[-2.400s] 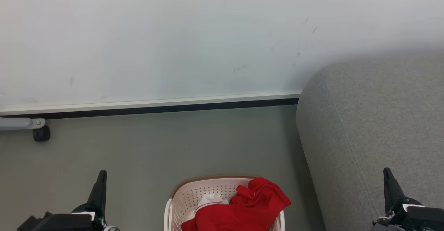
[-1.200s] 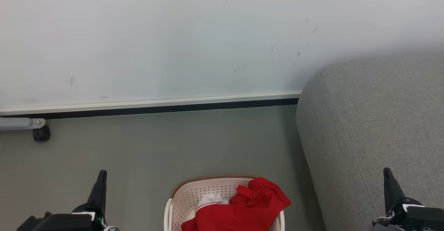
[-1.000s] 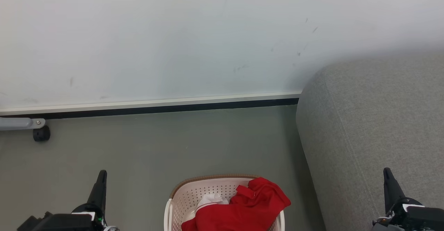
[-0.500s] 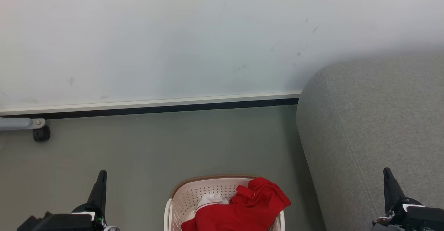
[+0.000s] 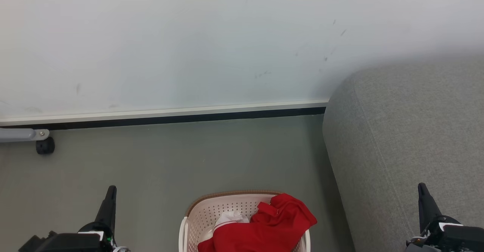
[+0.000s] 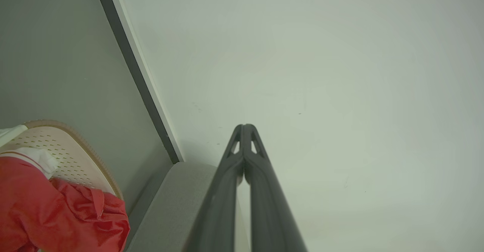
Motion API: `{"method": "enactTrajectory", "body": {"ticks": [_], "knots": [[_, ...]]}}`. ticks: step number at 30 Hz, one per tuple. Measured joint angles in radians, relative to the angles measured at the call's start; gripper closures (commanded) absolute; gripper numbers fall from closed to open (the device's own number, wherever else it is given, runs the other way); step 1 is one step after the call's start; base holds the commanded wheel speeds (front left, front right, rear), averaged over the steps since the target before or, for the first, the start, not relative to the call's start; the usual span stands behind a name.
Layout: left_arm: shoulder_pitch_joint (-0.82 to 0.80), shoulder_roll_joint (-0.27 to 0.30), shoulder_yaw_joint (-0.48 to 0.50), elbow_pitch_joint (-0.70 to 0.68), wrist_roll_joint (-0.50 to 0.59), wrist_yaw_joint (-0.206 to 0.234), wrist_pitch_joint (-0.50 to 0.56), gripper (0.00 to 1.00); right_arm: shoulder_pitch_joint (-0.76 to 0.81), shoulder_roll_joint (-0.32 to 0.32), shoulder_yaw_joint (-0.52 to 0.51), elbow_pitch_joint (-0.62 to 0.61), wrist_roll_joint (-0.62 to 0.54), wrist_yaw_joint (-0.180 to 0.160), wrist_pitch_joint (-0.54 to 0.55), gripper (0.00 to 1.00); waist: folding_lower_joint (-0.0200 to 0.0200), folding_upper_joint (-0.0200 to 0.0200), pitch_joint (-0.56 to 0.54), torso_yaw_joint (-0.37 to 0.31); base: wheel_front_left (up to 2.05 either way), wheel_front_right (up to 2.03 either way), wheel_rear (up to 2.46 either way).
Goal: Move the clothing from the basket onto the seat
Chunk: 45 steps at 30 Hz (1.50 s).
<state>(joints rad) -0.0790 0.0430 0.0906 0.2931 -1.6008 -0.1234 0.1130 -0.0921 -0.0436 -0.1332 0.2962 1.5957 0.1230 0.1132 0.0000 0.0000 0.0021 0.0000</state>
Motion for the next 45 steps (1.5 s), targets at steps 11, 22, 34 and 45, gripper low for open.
{"method": "enactTrajectory", "body": {"ticks": [11, 22, 34, 45], "knots": [[0.034, -0.009, -0.004, 0.043, 0.000, 0.001, 0.000, 0.00, 0.031, 0.012, 0.005, 0.044, 0.000, -0.001, 0.000, 0.00, 0.0000, 0.0000, 0.000, 0.000, 0.00, 0.00, 0.00], [0.050, -0.011, -0.045, 0.039, 0.012, 0.003, -0.036, 0.00, 0.047, 0.017, 0.037, 0.042, -0.014, -0.004, -0.036, 0.00, 0.0000, 0.0000, -0.001, 0.000, 0.00, 0.00, 0.00], [0.045, -0.011, -0.073, 0.003, 0.115, 0.036, -0.074, 0.00, 0.047, 0.016, 0.068, 0.007, -0.134, -0.045, -0.074, 0.00, 0.0000, 0.0000, -0.003, 0.000, 0.00, 0.00, 0.00], [0.036, -0.010, -0.110, -0.035, 0.289, 0.072, -0.116, 0.00, 0.047, 0.013, 0.127, -0.032, -0.320, -0.072, -0.116, 0.00, 0.0000, 0.0000, -0.006, -0.001, 0.00, 0.00, 0.00]]}}
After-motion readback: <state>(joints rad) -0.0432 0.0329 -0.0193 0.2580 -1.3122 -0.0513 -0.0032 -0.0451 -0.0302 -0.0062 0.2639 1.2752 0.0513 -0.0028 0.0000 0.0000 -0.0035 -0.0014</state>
